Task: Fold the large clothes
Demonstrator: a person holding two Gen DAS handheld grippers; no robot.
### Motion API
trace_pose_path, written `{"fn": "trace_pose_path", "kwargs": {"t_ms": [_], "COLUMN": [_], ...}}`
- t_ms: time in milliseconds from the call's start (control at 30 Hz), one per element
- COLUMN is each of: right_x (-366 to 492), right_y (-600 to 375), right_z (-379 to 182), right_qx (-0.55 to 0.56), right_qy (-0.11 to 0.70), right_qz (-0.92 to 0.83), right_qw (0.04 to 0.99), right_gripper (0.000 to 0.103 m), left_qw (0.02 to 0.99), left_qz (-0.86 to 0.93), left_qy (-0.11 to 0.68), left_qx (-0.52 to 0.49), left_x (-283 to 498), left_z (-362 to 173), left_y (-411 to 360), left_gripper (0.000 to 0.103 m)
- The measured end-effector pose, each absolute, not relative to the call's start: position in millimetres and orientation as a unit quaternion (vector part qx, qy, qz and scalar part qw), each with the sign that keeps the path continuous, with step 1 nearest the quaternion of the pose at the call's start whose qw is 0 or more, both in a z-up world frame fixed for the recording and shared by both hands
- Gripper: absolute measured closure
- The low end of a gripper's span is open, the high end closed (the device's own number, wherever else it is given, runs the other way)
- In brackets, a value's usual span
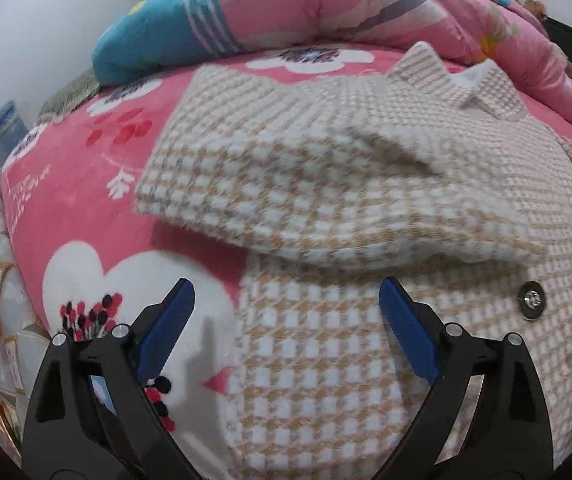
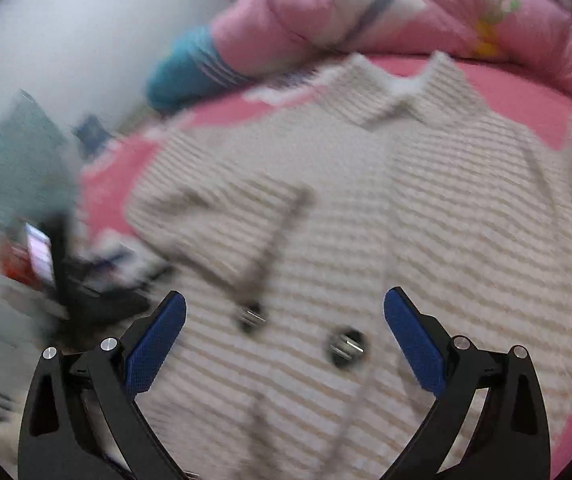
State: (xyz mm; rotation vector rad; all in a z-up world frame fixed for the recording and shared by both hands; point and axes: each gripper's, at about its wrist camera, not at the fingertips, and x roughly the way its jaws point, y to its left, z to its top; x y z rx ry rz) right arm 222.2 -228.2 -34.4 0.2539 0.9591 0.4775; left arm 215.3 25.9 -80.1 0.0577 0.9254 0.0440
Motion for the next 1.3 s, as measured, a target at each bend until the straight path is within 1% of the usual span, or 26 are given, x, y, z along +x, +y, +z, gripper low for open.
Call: {"fn": "trace_pose_path", "kwargs": {"t_ms": [67, 133, 200, 233, 300, 333, 367, 433, 500, 567, 600, 633, 733, 833, 1000, 1067, 1167, 1300], "right_x": [239, 262, 279, 286, 300, 304, 306, 309, 311, 312, 313, 311, 305, 297, 287, 286, 286, 293], "right_y": [-225, -216, -210, -209, -203, -199, -197, -190, -180, -172, -168, -164, -154, -150, -181, -198, -243, -276], "right_z": [-32, -43, -58, -65, -86, -94, -99, -107, -107, -107, -108, -106, -85, -45, 30, 47, 59, 64], "right_qx": [0.173, 0.223, 0.241, 0.244, 0.261, 0.27, 0.274, 0.268, 0.251, 0.237, 0.232, 0.227, 0.194, 0.168, 0.133, 0.124, 0.119, 0.111], "right_qy": [0.46, 0.479, 0.503, 0.514, 0.549, 0.562, 0.57, 0.582, 0.584, 0.584, 0.584, 0.58, 0.55, 0.495, 0.4, 0.377, 0.364, 0.357], "right_qz": [0.271, 0.306, 0.298, 0.293, 0.279, 0.278, 0.278, 0.272, 0.269, 0.273, 0.274, 0.277, 0.273, 0.266, 0.225, 0.2, 0.163, 0.113], "right_qw": [0.827, 0.792, 0.775, 0.768, 0.743, 0.73, 0.723, 0.718, 0.724, 0.727, 0.728, 0.732, 0.765, 0.81, 0.879, 0.896, 0.909, 0.921], "right_gripper": [0.006, 0.006, 0.012, 0.018, 0.028, 0.037, 0.044, 0.052, 0.056, 0.075, 0.079, 0.088, 0.09, 0.091, 0.091, 0.091, 0.091, 0.091], "left_qw": [0.89, 0.887, 0.885, 0.885, 0.887, 0.888, 0.889, 0.889, 0.889, 0.889, 0.889, 0.889, 0.889, 0.889, 0.889, 0.889, 0.889, 0.889], "left_qz": [0.025, 0.023, 0.019, 0.018, 0.019, 0.019, 0.02, 0.019, 0.018, 0.018, 0.018, 0.018, 0.017, 0.018, 0.02, 0.02, 0.021, 0.02], "left_qy": [0.454, 0.461, 0.464, 0.462, 0.459, 0.457, 0.456, 0.455, 0.456, 0.455, 0.456, 0.456, 0.456, 0.455, 0.456, 0.456, 0.455, 0.455], "left_qx": [0.009, -0.023, -0.048, -0.052, -0.044, -0.04, -0.037, -0.04, -0.043, -0.043, -0.042, -0.041, -0.042, -0.04, -0.041, -0.042, -0.043, -0.043], "left_x": [221, 223, 224, 224, 223, 223, 222, 222, 223, 224, 224, 226, 226, 225, 226, 226, 226, 225], "left_z": [-85, -91, -95, -96, -97, -98, -99, -99, -100, -100, -101, -101, -100, -100, -100, -100, -100, -100], "left_y": [33, 43, 51, 53, 52, 51, 51, 52, 52, 51, 50, 50, 51, 52, 52, 51, 52, 52], "left_gripper": [0.013, 0.008, 0.007, 0.007, 0.007, 0.007, 0.007, 0.007, 0.007, 0.007, 0.007, 0.007, 0.007, 0.007, 0.007, 0.007, 0.007, 0.007]}}
